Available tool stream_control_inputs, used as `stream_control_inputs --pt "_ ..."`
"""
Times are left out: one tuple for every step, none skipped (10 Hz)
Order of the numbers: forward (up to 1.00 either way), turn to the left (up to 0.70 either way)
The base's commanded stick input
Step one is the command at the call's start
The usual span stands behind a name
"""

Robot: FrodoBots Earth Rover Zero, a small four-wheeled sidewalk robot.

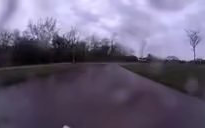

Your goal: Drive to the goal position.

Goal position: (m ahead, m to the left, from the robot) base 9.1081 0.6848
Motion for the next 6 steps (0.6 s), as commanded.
stream_control_inputs --pt "0.70 0.00" --pt "0.70 0.00" --pt "0.70 0.00" --pt "0.70 0.00" --pt "0.70 0.00" --pt "0.70 0.00"
